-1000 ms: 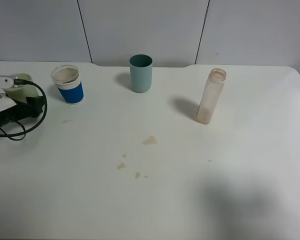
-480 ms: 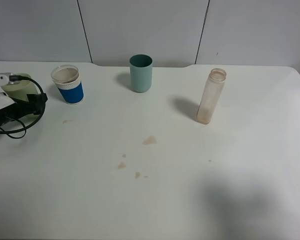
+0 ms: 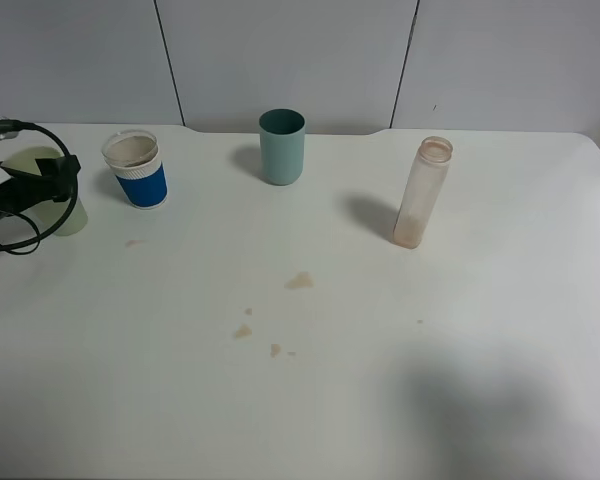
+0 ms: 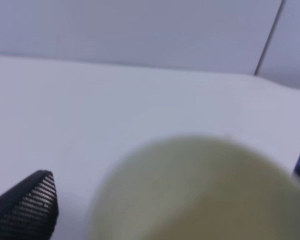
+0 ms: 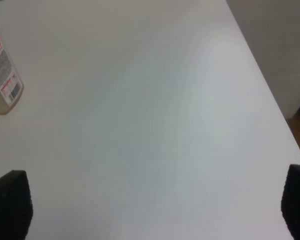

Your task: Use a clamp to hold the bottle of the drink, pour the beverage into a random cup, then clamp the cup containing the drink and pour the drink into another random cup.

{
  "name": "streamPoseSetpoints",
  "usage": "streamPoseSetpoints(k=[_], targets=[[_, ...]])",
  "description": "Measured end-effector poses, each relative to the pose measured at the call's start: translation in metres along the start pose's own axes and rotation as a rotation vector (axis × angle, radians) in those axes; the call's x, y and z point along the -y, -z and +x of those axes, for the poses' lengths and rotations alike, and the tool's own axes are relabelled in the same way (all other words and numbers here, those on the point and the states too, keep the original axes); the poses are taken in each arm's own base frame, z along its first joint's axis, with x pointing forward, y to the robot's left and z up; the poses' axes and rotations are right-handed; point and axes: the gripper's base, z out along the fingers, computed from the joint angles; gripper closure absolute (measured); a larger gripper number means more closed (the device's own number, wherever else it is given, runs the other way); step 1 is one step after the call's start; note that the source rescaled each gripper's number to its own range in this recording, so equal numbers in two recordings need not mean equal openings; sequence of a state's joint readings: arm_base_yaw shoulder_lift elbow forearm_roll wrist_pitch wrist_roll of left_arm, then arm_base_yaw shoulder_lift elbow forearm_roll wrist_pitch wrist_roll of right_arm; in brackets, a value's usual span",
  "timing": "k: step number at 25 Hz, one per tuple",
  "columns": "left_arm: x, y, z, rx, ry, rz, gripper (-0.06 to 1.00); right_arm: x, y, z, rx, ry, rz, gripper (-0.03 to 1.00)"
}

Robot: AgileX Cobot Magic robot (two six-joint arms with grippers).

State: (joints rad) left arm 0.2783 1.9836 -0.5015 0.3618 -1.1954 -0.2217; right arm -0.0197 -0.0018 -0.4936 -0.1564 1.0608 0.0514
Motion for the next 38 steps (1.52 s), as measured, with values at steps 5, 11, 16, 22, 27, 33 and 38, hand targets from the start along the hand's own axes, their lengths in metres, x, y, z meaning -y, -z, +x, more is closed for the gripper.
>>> streamPoseSetpoints(k=[5, 11, 16, 22, 27, 33, 38], targets=[[0.002, 0.003, -0.016, 0.05, -0.018, 0.005, 0.13, 0.0, 0.0, 0.0, 0.0, 0.0, 0.0, -0.03], [0.009, 0.008, -0.034, 0.106, -0.052, 0.045, 0.13, 0.0, 0.0, 0.0, 0.0, 0.0, 0.0, -0.03], [0.014, 0.014, -0.051, 0.137, 0.026, 0.067, 0.12, 0.0, 0.0, 0.0, 0.0, 0.0, 0.0, -0.03], [0.016, 0.022, -0.063, 0.084, 0.077, 0.047, 0.03, 0.0, 0.0, 0.0, 0.0, 0.0, 0.0, -0.03], [0.016, 0.045, -0.088, -0.015, 0.065, -0.076, -0.03, 0.0, 0.0, 0.0, 0.0, 0.0, 0.0, -0.03], [0.016, 0.074, -0.107, -0.089, 0.057, -0.215, -0.03, 0.0, 0.0, 0.0, 0.0, 0.0, 0.0, -0.03], [0.019, 0.098, -0.125, -0.075, 0.031, -0.278, -0.03, 0.0, 0.0, 0.0, 0.0, 0.0, 0.0, -0.03]])
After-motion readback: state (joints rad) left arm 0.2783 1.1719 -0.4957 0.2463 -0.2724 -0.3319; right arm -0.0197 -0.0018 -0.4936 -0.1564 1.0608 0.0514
